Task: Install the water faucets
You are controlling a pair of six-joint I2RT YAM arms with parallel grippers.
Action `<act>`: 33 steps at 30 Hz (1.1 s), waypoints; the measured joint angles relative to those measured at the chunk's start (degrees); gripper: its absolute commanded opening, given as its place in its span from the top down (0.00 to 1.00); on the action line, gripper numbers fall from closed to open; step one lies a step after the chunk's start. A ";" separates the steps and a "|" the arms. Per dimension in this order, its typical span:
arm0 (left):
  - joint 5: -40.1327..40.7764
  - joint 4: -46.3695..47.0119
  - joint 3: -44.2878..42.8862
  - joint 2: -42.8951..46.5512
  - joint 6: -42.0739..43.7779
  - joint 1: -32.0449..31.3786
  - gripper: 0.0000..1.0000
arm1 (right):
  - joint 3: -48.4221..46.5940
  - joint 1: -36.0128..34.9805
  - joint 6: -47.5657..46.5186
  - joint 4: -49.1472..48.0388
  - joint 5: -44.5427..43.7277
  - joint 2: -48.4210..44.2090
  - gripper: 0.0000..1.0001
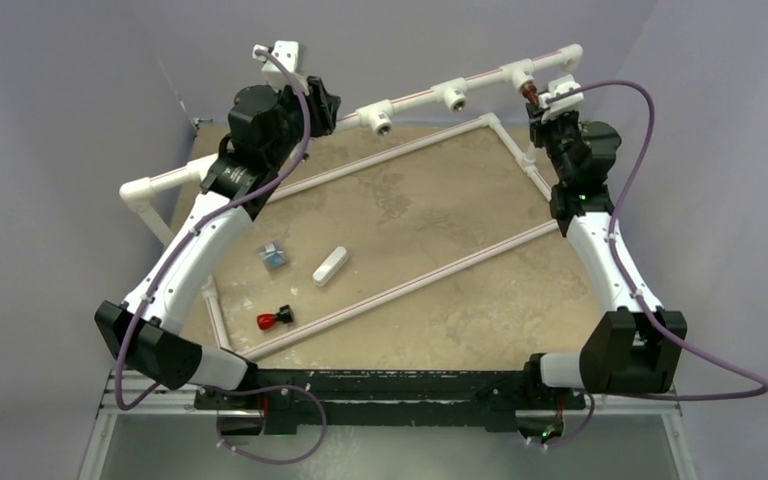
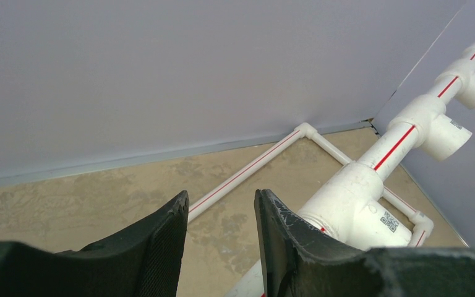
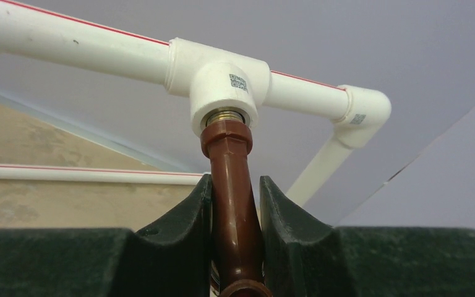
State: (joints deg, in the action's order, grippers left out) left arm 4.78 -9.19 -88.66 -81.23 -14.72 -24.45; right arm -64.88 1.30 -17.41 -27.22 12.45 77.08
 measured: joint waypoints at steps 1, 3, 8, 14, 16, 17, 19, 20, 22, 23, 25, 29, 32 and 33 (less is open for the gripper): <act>0.09 0.92 0.48 0.07 0.44 0.00 0.58 | 0.09 -0.35 -1.53 -0.07 -0.70 0.00 1.00; 0.44 2.38 1.33 0.26 1.05 0.00 0.58 | 0.90 -2.01 -6.01 -0.98 -3.13 -0.28 1.00; 1.07 4.81 2.67 0.39 2.40 0.00 0.58 | 5.60 -6.62 -18.60 -7.13 -10.27 -1.62 1.00; 2.01 6.56 4.55 1.44 3.78 -0.57 0.58 | 12.50 -9.53 -36.76 -17.33 -15.41 -3.21 1.00; 2.51 7.37 5.38 2.01 4.39 -1.44 0.58 | 14.25 -9.81 -43.87 -20.48 -16.31 -3.19 1.00; 2.82 7.80 5.75 2.21 4.74 -1.81 0.58 | 14.75 -9.97 -46.05 -21.40 -16.48 -3.19 1.00; 3.89 8.98 6.60 2.54 5.73 -2.75 0.58 | 15.56 -10.40 -52.41 -22.93 -17.31 -3.15 1.00; 4.24 9.44 6.88 2.62 6.10 -3.02 0.58 | 15.58 -10.49 -53.75 -22.95 -17.46 -3.10 1.00; 4.96 10.25 7.23 2.67 6.82 -3.43 0.58 | 15.34 -10.75 -55.91 -22.40 -17.97 -3.10 1.00; 5.09 10.43 7.32 2.67 6.97 -3.48 0.58 | 15.02 -10.80 -55.58 -21.70 -18.01 -3.10 1.00; 5.20 11.23 7.52 2.67 7.04 -3.61 0.58 | 12.31 -10.80 -54.01 -17.18 -18.62 -3.10 1.00; 5.33 11.43 7.56 2.67 7.32 -3.82 0.58 | 6.82 -10.67 -46.25 -6.51 -18.97 -3.10 1.00; 5.35 11.43 7.56 2.67 7.48 -3.82 0.58 | 4.55 -10.58 -38.73 -1.81 -18.58 -3.26 1.00; 5.38 11.43 7.56 2.67 7.50 -3.82 0.57 | 3.85 -10.54 -35.98 -0.52 -18.34 -3.26 1.00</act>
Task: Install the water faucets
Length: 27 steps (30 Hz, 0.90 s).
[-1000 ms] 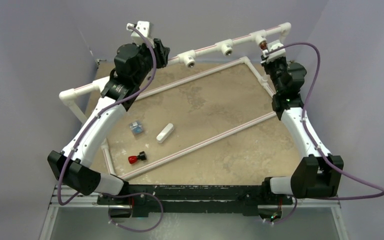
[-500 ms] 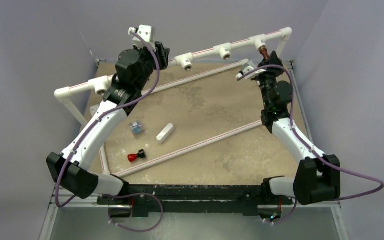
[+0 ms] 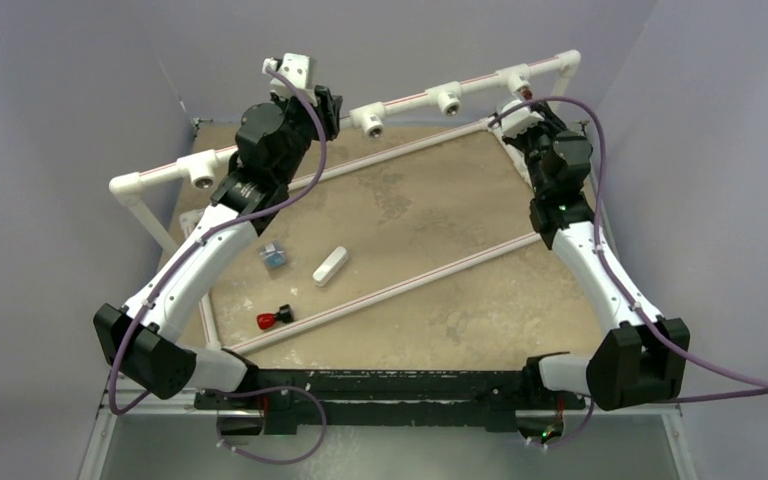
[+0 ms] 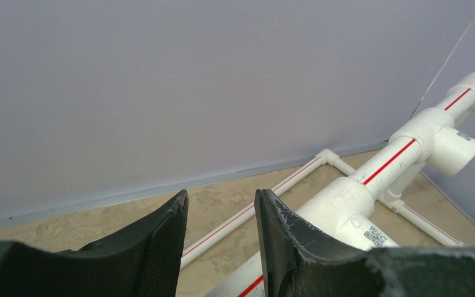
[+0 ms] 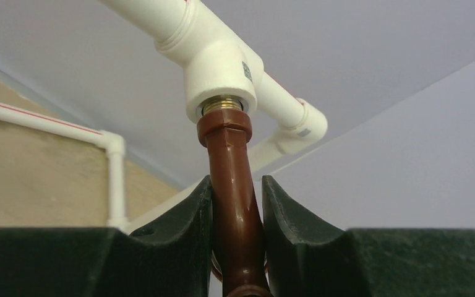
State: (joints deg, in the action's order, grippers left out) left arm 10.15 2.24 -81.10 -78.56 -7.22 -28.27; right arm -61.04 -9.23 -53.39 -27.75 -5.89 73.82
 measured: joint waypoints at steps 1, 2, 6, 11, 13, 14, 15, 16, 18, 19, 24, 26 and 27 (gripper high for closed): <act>0.02 -0.02 0.00 0.00 0.00 0.00 0.58 | -0.59 0.17 3.63 1.42 0.48 0.00 1.00; 0.11 -0.02 0.02 0.00 0.04 0.00 0.58 | -1.05 0.28 6.45 2.27 0.90 0.00 1.00; 0.15 0.15 0.15 0.07 0.44 -0.04 0.58 | -4.24 1.49 20.04 8.07 3.23 0.02 1.00; 0.15 0.48 0.37 0.13 0.68 -0.07 0.58 | -8.44 4.00 34.40 15.02 7.61 0.59 1.00; 0.15 0.50 0.37 0.13 0.76 -0.09 0.58 | -9.99 5.35 40.52 17.31 10.14 1.07 1.00; 0.15 0.50 0.39 0.13 0.81 -0.09 0.58 | -10.82 6.27 44.19 18.56 11.80 1.29 1.00; 0.13 0.48 0.39 0.13 0.81 -0.13 0.58 | -11.69 7.37 48.22 19.65 13.68 1.64 1.00; 0.13 0.48 0.39 0.13 0.81 -0.17 0.58 | -12.26 7.96 51.12 20.39 15.06 1.95 1.00; 0.13 0.46 0.39 0.13 0.81 -0.24 0.58 | -13.33 9.62 58.21 21.66 18.32 2.64 1.00; 0.13 0.48 0.39 0.13 0.79 -0.24 0.58 | -13.70 10.36 61.59 21.92 19.82 2.97 1.00; 0.13 0.48 0.39 0.13 0.83 -0.26 0.58 | -13.79 12.81 77.59 20.31 26.27 4.20 1.00; 0.13 0.50 0.39 0.11 0.85 -0.26 0.58 | -13.18 13.33 83.58 18.67 27.54 4.42 1.00; 0.11 0.55 0.39 0.13 0.85 -0.26 0.58 | -12.57 13.62 87.52 17.18 28.39 4.59 1.00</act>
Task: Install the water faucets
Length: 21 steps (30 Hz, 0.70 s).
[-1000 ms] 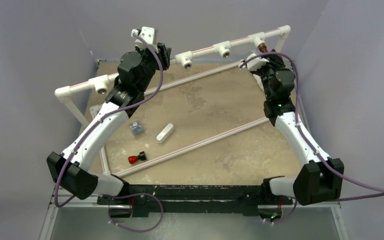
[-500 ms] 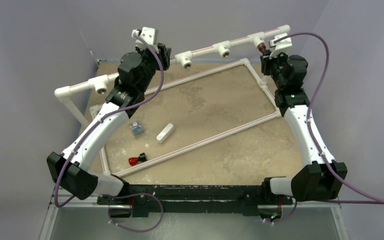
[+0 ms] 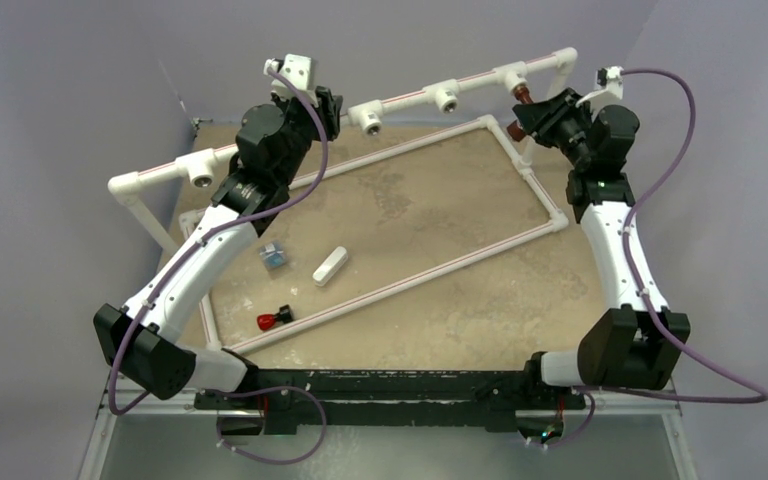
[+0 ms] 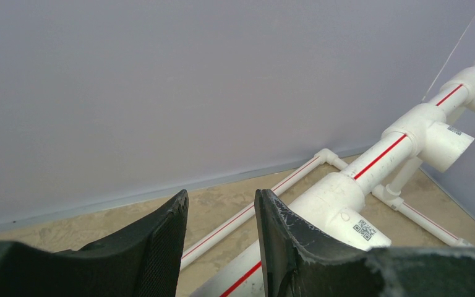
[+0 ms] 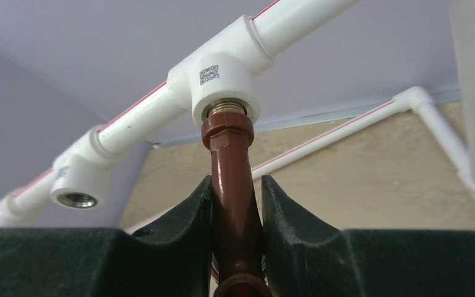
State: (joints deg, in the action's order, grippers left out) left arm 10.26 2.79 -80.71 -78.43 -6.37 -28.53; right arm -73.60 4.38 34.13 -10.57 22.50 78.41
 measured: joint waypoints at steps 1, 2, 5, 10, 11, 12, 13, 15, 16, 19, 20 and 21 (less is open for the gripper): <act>0.02 0.00 0.00 0.00 0.02 0.00 0.58 | 0.50 0.20 2.40 -1.09 0.55 0.09 1.00; 0.02 0.02 0.00 0.00 0.04 0.00 0.58 | 1.11 0.35 4.57 -2.38 1.05 0.09 0.97; 0.04 0.04 0.00 0.00 0.04 0.00 0.58 | 3.69 0.94 13.40 -7.19 2.10 0.07 0.81; 0.09 0.00 0.00 0.02 0.07 0.00 0.58 | 5.70 1.55 22.01 -10.69 2.67 -0.04 0.51; 0.09 -0.07 0.00 0.04 0.04 0.00 0.58 | 5.88 1.62 24.37 -10.84 2.62 -0.13 0.46; 0.07 -0.09 0.00 0.04 0.07 0.00 0.58 | 5.88 1.64 24.92 -10.93 2.64 -0.15 0.42; 0.02 -0.11 0.00 0.04 0.07 -0.02 0.58 | 5.88 1.64 26.10 -11.21 2.78 -0.33 0.40; 0.00 -0.17 0.00 0.13 0.02 -0.07 0.57 | 5.88 1.57 26.82 -11.13 2.78 -1.01 0.37; -0.02 -0.24 0.00 0.15 0.04 -0.07 0.58 | 5.88 1.60 26.82 -10.99 2.80 -1.18 0.35; 0.00 -0.31 0.04 0.20 0.04 -0.13 0.58 | 5.88 1.60 26.49 -10.38 2.99 -1.60 0.32; 0.00 -0.31 0.09 0.24 0.04 -0.15 0.58 | 5.88 1.62 25.92 -9.97 3.10 -1.88 0.30; 0.00 -0.28 0.15 0.28 0.04 -0.15 0.58 | 5.88 1.64 25.07 -9.40 3.23 -2.14 0.29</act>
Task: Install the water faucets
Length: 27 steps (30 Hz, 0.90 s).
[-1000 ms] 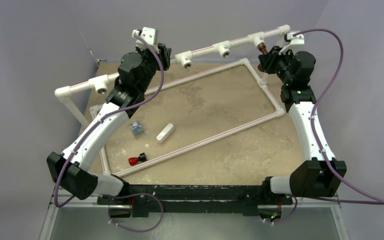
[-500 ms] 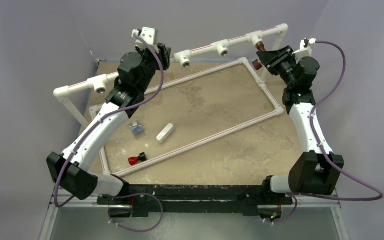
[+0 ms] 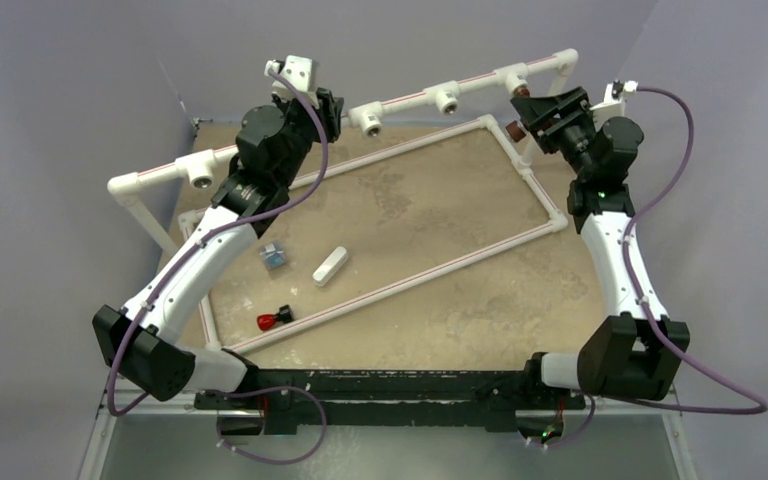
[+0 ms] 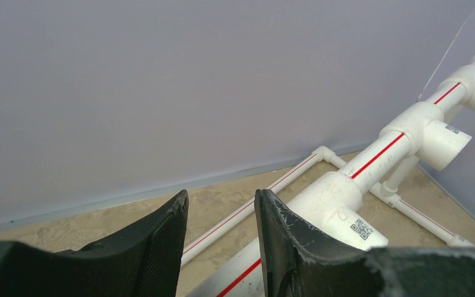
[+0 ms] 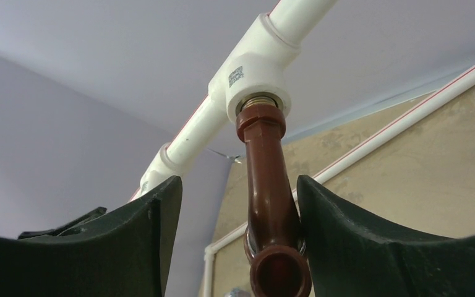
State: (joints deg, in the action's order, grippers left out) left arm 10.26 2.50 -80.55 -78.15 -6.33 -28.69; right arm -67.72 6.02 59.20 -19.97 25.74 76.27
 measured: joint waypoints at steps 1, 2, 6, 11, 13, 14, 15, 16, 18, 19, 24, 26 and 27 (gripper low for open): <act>0.00 0.02 0.09 0.07 0.00 -0.02 0.58 | -0.07 0.00 -0.98 0.79 0.00 -0.39 0.28; -0.02 0.02 0.11 0.07 0.02 -0.04 0.58 | -0.09 0.02 -2.03 1.46 0.00 -0.76 0.28; 0.00 0.04 0.11 0.09 0.02 -0.15 0.58 | -0.31 0.50 -8.04 6.43 -0.35 -3.72 0.26; 0.00 0.20 0.20 0.09 0.04 -0.22 0.57 | -0.31 0.87 -15.13 11.87 -3.65 -7.78 0.24; 0.00 0.22 0.22 0.09 0.04 -0.22 0.58 | -0.31 0.87 -18.10 13.86 -6.54 -9.55 0.24; 0.00 0.20 0.22 0.09 0.04 -0.22 0.58 | -0.31 0.87 -19.56 14.75 -8.28 -10.54 0.24; 0.00 0.20 0.22 0.07 0.04 -0.22 0.58 | -0.31 0.87 -21.03 15.50 -10.01 -11.45 0.24; -0.02 0.22 0.22 0.07 0.02 -0.22 0.58 | -0.31 0.90 -22.51 16.22 -11.69 -12.48 0.24; -0.15 0.17 0.22 0.07 0.00 -0.22 0.58 | -0.35 0.92 -25.46 17.57 -14.93 -14.58 0.24; -0.35 0.17 0.22 0.07 0.00 -0.22 0.58 | -0.42 0.92 -27.17 18.05 -16.44 -15.72 0.24; -0.76 0.07 0.20 0.04 -0.04 -0.22 0.58 | -1.44 0.57 -36.92 18.29 -20.39 -19.43 0.25; -0.90 0.07 0.20 0.02 -0.04 -0.22 0.58 | -2.21 -0.57 -42.29 18.27 -20.50 -20.06 0.25; -0.94 0.07 0.20 0.02 -0.04 -0.22 0.58 | -2.89 -1.57 -45.53 18.43 -20.26 -20.04 0.25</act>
State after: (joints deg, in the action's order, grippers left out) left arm 9.32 2.57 -80.36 -78.13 -6.37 -28.91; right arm -70.61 4.45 13.67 -1.54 5.48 56.23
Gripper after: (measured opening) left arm 0.423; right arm 0.750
